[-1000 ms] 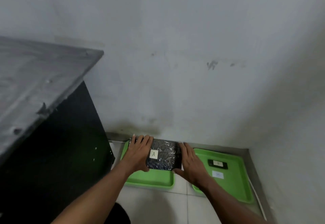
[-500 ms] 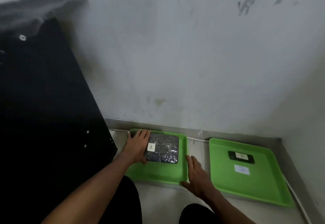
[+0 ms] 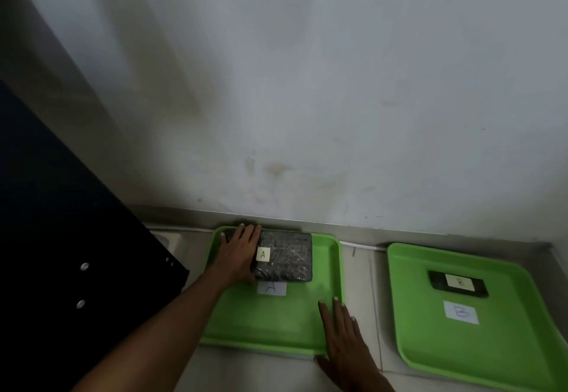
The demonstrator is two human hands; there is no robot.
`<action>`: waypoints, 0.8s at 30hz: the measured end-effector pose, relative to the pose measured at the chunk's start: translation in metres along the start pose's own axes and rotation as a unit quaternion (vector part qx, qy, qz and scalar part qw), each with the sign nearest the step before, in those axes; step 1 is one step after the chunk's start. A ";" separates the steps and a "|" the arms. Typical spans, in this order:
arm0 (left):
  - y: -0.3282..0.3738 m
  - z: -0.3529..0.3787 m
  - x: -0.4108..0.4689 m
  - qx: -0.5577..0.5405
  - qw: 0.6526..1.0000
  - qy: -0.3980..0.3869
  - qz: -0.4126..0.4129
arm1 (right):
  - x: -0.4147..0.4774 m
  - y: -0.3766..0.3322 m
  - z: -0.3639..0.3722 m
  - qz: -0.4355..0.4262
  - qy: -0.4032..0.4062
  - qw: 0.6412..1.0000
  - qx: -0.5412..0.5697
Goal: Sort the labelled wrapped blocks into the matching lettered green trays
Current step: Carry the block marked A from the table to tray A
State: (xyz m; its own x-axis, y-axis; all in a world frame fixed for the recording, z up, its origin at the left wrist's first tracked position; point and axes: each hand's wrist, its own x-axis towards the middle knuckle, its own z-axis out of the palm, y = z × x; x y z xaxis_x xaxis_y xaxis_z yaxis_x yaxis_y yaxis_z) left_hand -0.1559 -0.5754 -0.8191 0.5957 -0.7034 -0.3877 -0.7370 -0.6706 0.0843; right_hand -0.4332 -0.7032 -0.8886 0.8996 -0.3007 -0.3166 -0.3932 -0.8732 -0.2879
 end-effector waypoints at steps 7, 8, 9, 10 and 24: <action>-0.009 -0.010 0.012 0.007 1.000 -0.014 0.020 | 0.002 0.001 0.008 0.027 -0.021 0.999 -0.027; -0.010 -0.011 0.013 0.007 1.000 -0.017 0.023 | 0.003 0.000 0.008 0.030 -0.027 0.999 -0.030; -0.011 -0.011 0.013 0.006 0.999 -0.020 0.025 | 0.003 -0.001 0.008 0.029 -0.026 0.999 -0.031; -0.011 -0.010 0.013 0.004 0.999 -0.023 0.027 | 0.002 -0.002 0.008 0.028 -0.026 0.999 -0.032; -0.005 -0.002 0.015 -0.037 0.996 -0.080 0.013 | 0.002 -0.003 0.008 0.022 -0.004 0.999 -0.039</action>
State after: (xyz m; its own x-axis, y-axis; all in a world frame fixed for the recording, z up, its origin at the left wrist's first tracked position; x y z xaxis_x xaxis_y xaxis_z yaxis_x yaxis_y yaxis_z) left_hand -0.1424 -0.5828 -0.8232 0.5129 -0.6784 -0.5260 -0.7227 -0.6719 0.1619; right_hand -0.4321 -0.6980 -0.8955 0.8802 -0.3361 -0.3351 -0.4156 -0.8868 -0.2022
